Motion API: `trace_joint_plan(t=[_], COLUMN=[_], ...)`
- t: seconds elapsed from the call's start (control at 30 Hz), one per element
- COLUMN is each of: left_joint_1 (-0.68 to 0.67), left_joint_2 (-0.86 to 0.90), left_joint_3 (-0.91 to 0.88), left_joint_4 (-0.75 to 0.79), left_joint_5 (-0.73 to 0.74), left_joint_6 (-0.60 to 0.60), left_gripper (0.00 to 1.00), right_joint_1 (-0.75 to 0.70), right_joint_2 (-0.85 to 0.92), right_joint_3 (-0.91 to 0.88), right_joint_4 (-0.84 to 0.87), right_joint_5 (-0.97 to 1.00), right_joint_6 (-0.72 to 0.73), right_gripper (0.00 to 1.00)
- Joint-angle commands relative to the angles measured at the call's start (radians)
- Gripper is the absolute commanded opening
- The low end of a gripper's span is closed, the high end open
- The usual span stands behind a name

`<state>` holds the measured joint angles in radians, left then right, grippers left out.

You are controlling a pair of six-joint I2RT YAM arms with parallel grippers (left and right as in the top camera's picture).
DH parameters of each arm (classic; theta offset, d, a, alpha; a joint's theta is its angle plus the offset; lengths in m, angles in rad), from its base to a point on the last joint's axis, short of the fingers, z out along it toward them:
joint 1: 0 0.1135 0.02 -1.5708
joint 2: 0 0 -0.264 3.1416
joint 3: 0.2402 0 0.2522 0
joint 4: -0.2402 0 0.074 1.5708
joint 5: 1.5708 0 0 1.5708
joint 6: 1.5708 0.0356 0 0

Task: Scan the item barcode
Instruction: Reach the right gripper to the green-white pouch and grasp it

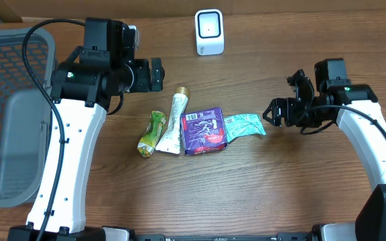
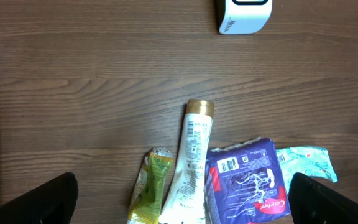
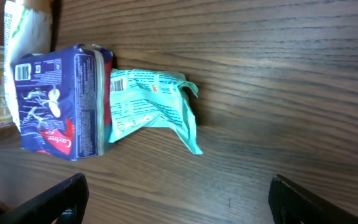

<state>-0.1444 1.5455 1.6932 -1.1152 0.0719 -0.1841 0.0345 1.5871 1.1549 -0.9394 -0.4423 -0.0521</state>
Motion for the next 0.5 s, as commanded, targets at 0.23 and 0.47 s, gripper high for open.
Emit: trace_joint_plan(t=[0.23, 0.47], left_joint_1=[-0.007, -0.007], left_joint_2=[0.005, 0.005], left_joint_3=[0.009, 0.009], left_joint_4=[0.001, 0.001], left_joint_5=[0.000, 0.000], left_joint_6=[0.002, 0.002], left_gripper=[1.00, 0.99], right_joint_1=[-0.078, -0.078], right_joint_2=[0.072, 0.213], right_joint_3=[-0.027, -0.027], right_joint_4=[0.053, 0.119], right_joint_5=[-0.103, -0.219], right_joint_6=[-0.035, -0.077], right_gripper=[0.94, 0.93])
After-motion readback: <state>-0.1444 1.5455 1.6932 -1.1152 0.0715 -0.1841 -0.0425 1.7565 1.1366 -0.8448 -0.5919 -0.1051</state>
